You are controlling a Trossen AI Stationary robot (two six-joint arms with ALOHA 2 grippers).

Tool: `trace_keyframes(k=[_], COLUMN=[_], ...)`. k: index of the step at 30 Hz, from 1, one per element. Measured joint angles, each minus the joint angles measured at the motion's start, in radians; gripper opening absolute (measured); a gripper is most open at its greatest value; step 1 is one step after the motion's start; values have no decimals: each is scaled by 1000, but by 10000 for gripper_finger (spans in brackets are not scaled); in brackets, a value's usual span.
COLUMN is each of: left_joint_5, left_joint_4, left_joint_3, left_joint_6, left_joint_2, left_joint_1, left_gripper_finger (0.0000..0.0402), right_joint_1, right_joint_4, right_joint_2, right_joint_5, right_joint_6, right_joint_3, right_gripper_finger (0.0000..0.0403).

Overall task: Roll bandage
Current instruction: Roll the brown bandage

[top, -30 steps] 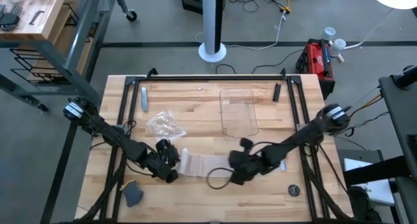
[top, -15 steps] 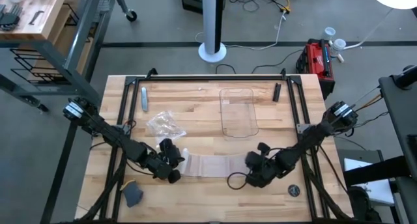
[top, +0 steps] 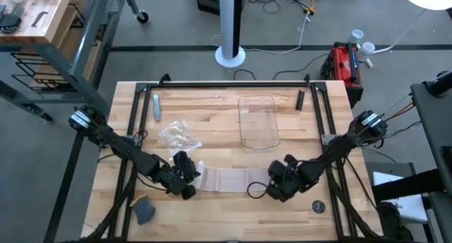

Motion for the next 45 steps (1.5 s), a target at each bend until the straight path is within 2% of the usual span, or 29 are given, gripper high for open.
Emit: trace_keyframes(k=[7,17,24,32,39,42,45], left_joint_5=[0,1,27,77,88,88,89], left_joint_4=[-1,-2,-3,-62,-64,-65,-65], left_joint_3=[-17,-18,-18,-18,-18,-18,-18], left_joint_6=[-43,-54,-62,-154,-175,-177,-178], left_joint_2=[0,0,0,0,0,0,0], left_joint_1=[3,3,3,-6,-16,-16,-16], left_gripper_finger=[0,0,0,0,0,0,0], right_joint_1=[-36,-48,-51,-52,-59,-60,-59], right_joint_4=[15,-12,-25,-27,-35,-113,-321], right_joint_2=[23,24,24,24,25,28,28], right_joint_5=[-122,-216,-231,-234,-237,-241,-213], right_joint_6=[71,88,94,94,102,75,68], right_joint_3=[9,33,35,36,39,74,137], right_gripper_finger=[0,0,0,0,0,0,0])
